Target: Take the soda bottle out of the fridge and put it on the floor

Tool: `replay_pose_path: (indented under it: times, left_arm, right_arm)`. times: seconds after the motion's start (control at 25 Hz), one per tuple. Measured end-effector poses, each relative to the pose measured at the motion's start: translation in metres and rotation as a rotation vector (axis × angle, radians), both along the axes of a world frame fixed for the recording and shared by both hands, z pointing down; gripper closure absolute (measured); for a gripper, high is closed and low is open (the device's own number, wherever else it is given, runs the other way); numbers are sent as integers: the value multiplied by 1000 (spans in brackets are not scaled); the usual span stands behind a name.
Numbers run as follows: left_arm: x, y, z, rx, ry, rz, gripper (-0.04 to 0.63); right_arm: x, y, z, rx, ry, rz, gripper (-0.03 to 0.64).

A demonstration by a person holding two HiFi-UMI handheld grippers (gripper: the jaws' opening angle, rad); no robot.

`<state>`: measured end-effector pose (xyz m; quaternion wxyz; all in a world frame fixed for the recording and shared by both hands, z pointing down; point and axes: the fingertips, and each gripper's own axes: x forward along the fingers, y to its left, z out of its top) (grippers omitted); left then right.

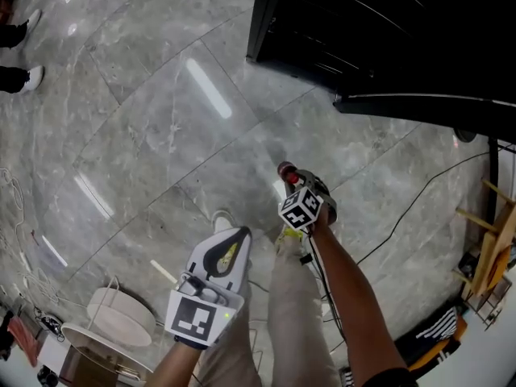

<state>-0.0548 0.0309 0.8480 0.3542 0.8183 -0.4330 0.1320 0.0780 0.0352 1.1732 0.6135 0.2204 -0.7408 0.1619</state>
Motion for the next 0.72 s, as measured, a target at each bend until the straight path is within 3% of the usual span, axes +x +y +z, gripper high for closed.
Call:
replay_pose_path:
  times: [0.36,0.6,0.72]
  left_arm:
    - [0,8,27,-47,-2,10,577]
    - [7,11,11,-36,-3,34,577]
    - [14,9,-15,-7,-9,66,577]
  right_arm:
    - [6,7,34,-4,42,29,489]
    - [2,10,8,12,34,64,502]
    - [13,7,-28,41,39,161,531]
